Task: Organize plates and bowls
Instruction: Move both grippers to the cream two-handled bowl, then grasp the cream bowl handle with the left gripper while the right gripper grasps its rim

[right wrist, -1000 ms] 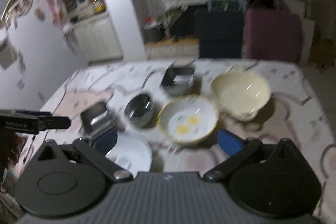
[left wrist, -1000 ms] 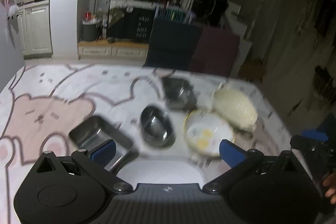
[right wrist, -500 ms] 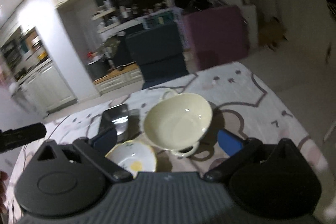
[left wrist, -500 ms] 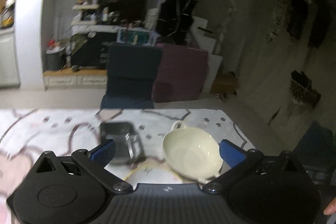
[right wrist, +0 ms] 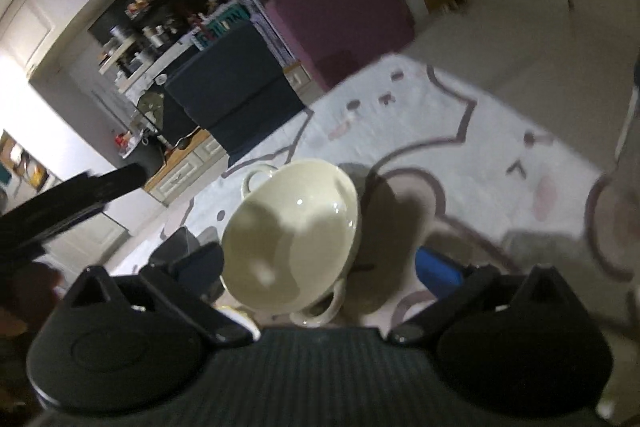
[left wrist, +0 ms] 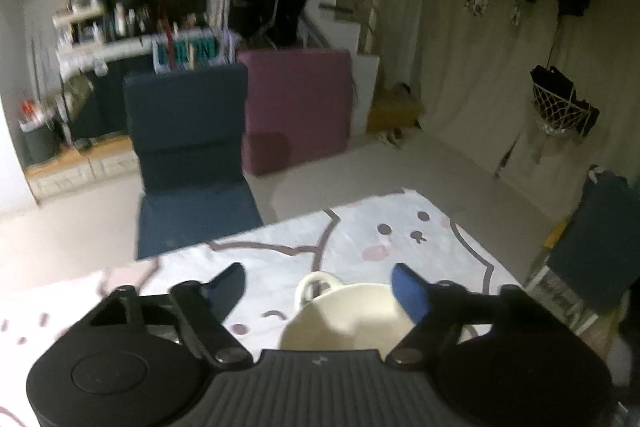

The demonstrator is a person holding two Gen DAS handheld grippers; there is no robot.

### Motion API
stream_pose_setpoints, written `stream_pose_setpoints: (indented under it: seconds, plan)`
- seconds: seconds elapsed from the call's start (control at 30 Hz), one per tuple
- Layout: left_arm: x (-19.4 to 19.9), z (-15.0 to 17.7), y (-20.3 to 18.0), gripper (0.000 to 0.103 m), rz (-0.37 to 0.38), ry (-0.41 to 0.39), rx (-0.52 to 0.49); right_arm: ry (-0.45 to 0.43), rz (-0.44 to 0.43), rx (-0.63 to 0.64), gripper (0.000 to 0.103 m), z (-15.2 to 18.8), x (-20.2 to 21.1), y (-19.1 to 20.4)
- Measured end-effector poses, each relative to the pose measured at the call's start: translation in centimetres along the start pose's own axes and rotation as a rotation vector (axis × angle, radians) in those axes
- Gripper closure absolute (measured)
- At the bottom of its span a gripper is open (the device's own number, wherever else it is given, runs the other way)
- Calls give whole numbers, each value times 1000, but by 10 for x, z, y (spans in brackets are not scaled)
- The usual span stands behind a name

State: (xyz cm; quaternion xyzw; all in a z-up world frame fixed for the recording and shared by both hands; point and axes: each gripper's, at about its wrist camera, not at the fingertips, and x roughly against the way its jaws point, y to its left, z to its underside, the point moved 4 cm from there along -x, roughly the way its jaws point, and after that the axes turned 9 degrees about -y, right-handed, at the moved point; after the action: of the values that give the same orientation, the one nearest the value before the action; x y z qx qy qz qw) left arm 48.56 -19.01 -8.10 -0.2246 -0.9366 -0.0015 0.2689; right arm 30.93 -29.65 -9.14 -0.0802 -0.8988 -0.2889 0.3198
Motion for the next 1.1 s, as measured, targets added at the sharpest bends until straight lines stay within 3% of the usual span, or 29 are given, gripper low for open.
stream_pose_setpoints:
  seconds: [0.1,0.33,0.57,0.77,0.8,0.9,1.1]
  plan:
    - [-35,4,1,51,10,61,8,43,-37,-80,0,-5,-10,-3]
    - [-102,23,9,63,20,176,47,48,-64,-110,0,-7,-27,-7]
    - [-126,39,26,82,1,242,81,230,-27,-248,9,22,-67,-17]
    - [-124,38,30,85,13,240,91,357,4,-357,40,43,-83,-20]
    - [-126,37,30,86,11,242,90,370,5,-361,50,45,-84,-19]
    - [-128,37,28,86,3,244,87,354,3,-379,69,47,-83,-17]
    - [-125,39,34,86,-29,251,103,267,46,-415,77,40,-83,-24]
